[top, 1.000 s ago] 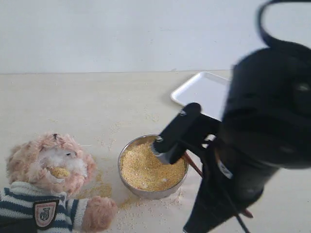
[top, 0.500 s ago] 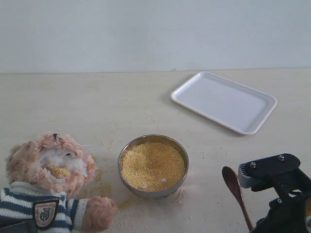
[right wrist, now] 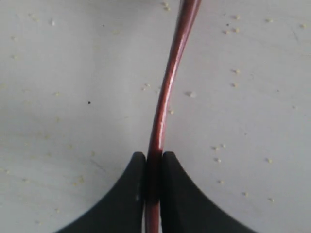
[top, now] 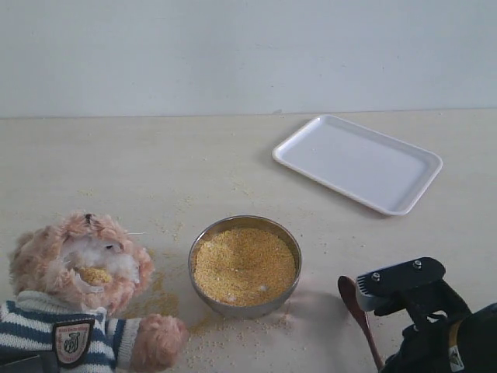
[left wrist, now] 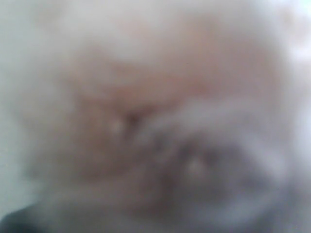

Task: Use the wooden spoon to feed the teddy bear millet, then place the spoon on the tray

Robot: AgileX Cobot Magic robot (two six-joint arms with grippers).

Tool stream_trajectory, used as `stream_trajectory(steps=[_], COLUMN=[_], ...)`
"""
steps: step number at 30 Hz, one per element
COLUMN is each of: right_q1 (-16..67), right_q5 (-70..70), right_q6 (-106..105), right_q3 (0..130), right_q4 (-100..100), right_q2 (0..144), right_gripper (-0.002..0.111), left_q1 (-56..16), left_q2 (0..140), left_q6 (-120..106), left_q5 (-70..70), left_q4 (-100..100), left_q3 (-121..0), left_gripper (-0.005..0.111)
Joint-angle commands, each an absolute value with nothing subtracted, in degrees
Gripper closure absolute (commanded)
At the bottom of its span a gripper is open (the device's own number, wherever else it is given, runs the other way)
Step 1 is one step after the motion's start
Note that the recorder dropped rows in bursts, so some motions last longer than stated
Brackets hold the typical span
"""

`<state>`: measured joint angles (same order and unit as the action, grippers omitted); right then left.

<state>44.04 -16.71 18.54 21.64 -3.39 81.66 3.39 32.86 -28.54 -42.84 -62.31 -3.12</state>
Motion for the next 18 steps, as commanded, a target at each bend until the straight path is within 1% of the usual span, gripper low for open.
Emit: stream_trajectory(steps=[1, 3, 7, 9, 10, 11, 18], right_q1=[43.80, 43.80, 43.80, 43.80, 43.80, 43.80, 43.80], right_q5=[-14.34, -13.84, -13.50, -13.50, -13.50, -13.50, -13.62], right_q6=[18.03, 18.03, 18.03, 18.03, 18.03, 18.03, 17.89], right_q3=[21.28, 21.28, 21.28, 21.28, 21.28, 21.28, 21.28], right_q4=[-3.30, -3.30, -3.30, -3.30, -3.30, -3.30, -3.30], right_q2=[84.76, 86.35, 87.26, 87.26, 87.26, 87.26, 87.26], right_gripper=[0.105, 0.105, 0.083, 0.069, 0.065, 0.063, 0.064], left_q1=[3.46, 3.46, 3.46, 3.46, 3.46, 3.46, 3.46], left_q2=[32.39, 32.39, 32.39, 32.39, 32.39, 32.39, 32.39], left_q6=[-28.74, -28.74, -28.74, -28.74, -28.74, -28.74, -28.74], left_q5=[-43.00, -43.00, -42.86, -42.86, -42.86, -42.86, -42.86], left_q4=[-63.63, -63.63, -63.63, -63.63, -63.63, -63.63, -63.63], left_q3=[-3.07, -3.07, -3.07, -3.07, -3.07, -3.07, -3.07], left_gripper=[0.102, 0.102, 0.102, 0.102, 0.102, 0.102, 0.102])
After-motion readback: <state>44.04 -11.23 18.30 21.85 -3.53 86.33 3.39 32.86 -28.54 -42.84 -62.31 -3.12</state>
